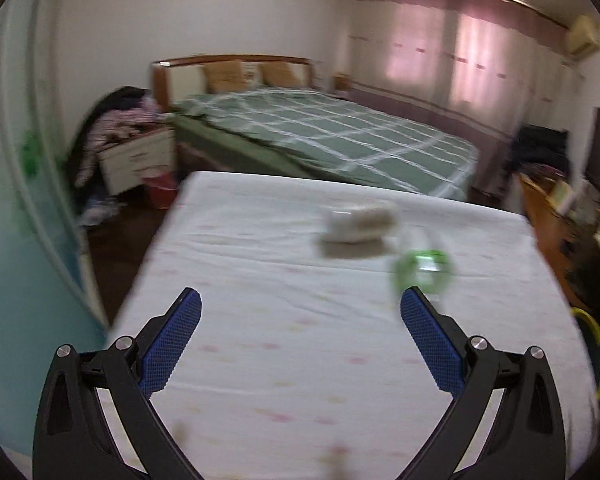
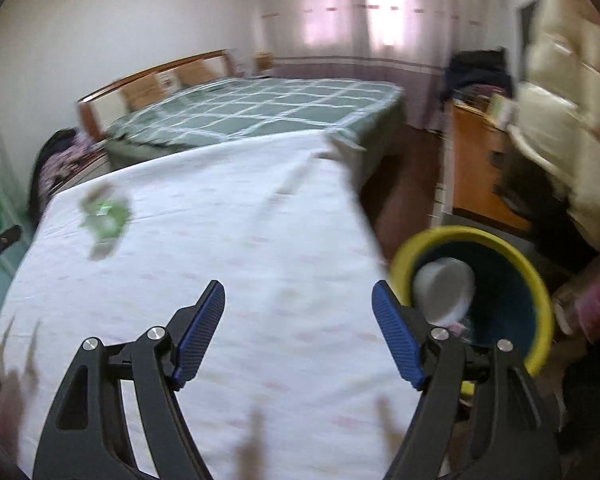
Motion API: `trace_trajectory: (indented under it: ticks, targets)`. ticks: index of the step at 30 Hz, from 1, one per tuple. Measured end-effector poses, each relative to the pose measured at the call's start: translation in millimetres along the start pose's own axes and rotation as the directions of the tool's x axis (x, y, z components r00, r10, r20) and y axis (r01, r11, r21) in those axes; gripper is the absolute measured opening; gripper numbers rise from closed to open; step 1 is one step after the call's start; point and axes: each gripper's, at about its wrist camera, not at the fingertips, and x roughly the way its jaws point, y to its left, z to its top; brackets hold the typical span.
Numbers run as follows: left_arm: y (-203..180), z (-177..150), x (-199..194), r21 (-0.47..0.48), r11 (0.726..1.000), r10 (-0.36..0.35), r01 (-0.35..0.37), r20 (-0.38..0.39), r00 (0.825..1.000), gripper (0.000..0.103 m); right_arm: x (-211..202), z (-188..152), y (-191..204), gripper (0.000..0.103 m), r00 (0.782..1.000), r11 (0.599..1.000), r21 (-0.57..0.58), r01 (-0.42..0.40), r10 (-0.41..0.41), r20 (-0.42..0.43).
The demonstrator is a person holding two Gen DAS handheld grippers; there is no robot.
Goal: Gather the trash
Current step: 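Reach the right gripper toward the clear green-banded cup, then grasp the clear green-banded cup with the right gripper and lift, then drop the clear cup into the bin with the right gripper while the left reaches the pill bottle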
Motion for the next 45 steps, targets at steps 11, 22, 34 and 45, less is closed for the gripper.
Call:
trace_trajectory:
  ticks: [11,22,34,45]
  targets:
    - [67.3,-12.5,13.7,-0.142,0.981,0.127,-0.129,-0.024,0.992,0.098,48.5,44.1,141.7,0.072,0.979,0.968,-0.151,-0.200,0.194,-0.053]
    - [74.8,-15.2,11.3,-0.205,0.969,0.131,-0.135,-0.030,0.991,0.098,120.6,64.8,208.5,0.072,0.966,0.967,-0.103,-0.234,0.219,-0.140]
    - [70.8,-16.3,9.5,-0.207,0.972,0.109,-0.112,-0.028,0.994,0.098,160.3,68.7,232.0,0.049,0.973,0.980,-0.109,-0.168,0.147,-0.180]
    - [63.2,-18.0,10.7,-0.186,0.978,0.095,-0.099,-0.033,0.995,0.098,108.5,68.5,166.3,0.048,0.984,0.985,-0.058,-0.165,0.160,-0.082]
